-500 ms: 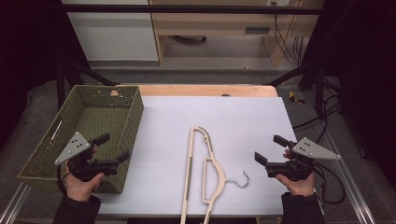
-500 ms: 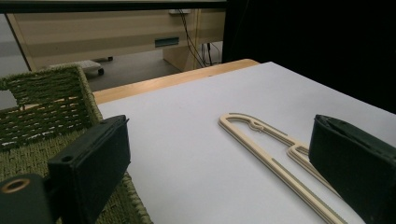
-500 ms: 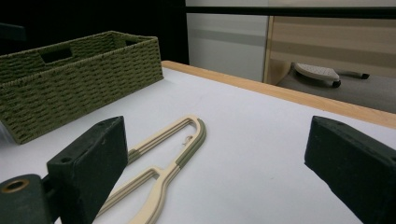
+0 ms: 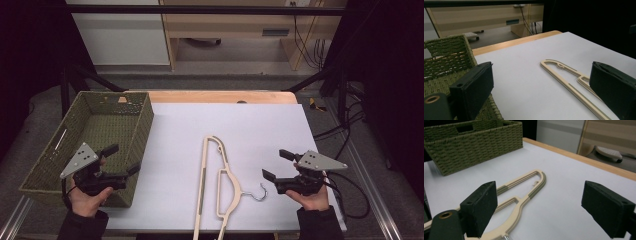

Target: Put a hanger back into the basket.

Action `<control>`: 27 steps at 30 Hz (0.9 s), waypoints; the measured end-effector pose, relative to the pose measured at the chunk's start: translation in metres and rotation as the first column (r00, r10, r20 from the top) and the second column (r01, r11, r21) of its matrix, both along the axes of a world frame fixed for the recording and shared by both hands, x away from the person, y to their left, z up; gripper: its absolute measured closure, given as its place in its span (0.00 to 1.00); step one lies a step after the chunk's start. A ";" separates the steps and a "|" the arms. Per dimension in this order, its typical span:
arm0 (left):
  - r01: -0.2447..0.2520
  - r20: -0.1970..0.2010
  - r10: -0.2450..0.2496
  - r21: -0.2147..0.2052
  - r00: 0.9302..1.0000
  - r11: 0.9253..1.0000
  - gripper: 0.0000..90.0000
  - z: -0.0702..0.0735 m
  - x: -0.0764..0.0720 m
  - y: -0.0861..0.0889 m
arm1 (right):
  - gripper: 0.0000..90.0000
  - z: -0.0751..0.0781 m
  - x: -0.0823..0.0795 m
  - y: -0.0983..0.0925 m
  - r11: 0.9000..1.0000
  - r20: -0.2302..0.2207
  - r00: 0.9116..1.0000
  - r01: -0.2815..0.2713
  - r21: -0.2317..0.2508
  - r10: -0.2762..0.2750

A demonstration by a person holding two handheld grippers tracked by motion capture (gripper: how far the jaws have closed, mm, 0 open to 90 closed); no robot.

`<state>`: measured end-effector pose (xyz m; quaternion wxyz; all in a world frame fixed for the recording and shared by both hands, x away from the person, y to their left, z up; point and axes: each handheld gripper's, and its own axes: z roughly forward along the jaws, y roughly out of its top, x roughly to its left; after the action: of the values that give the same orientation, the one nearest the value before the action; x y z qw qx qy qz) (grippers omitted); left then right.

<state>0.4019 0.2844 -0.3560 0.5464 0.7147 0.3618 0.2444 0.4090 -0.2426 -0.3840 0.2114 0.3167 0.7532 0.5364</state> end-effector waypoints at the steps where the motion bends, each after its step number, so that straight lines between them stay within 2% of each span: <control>1: -0.001 0.000 0.001 0.002 1.000 1.000 0.06 0.000 0.000 0.000 | 0.17 -0.001 0.001 0.002 1.000 -0.005 1.000 -0.009 -0.008 0.009; 8: 0.001 -0.004 -0.001 0.007 1.000 1.000 0.06 -0.001 0.000 -0.002 | 0.21 -0.010 0.003 0.012 0.998 -0.036 0.998 -0.055 -0.025 0.054; 13: 0.006 -0.008 -0.006 0.014 1.000 1.000 0.06 -0.001 0.000 -0.004 | 0.26 -0.023 0.005 0.020 0.994 -0.071 0.994 -0.087 -0.071 0.082; 15: 0.006 -0.009 -0.006 0.013 1.000 1.000 0.06 -0.002 0.000 -0.004 | 0.28 -0.028 0.006 0.022 0.989 -0.082 0.992 -0.106 -0.101 0.098; 20: 0.011 -0.010 -0.011 0.016 1.000 1.000 0.06 -0.003 0.001 -0.006 | 0.35 -0.037 0.007 0.026 0.981 -0.116 0.984 -0.148 -0.125 0.134; 21: 0.015 -0.012 -0.015 0.021 1.000 1.000 0.06 -0.003 0.000 -0.007 | 0.39 -0.042 0.009 0.029 0.973 -0.135 0.979 -0.173 -0.150 0.154; 27: 0.024 -0.016 -0.024 0.025 1.000 0.999 0.06 -0.004 0.000 -0.012 | 0.49 -0.052 0.012 0.037 0.959 -0.172 0.969 -0.209 -0.192 0.176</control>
<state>0.4024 0.2728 -0.3601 0.5375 0.7277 0.3544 0.2365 0.4209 -0.2056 -0.4364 0.1316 0.2581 0.8466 0.4466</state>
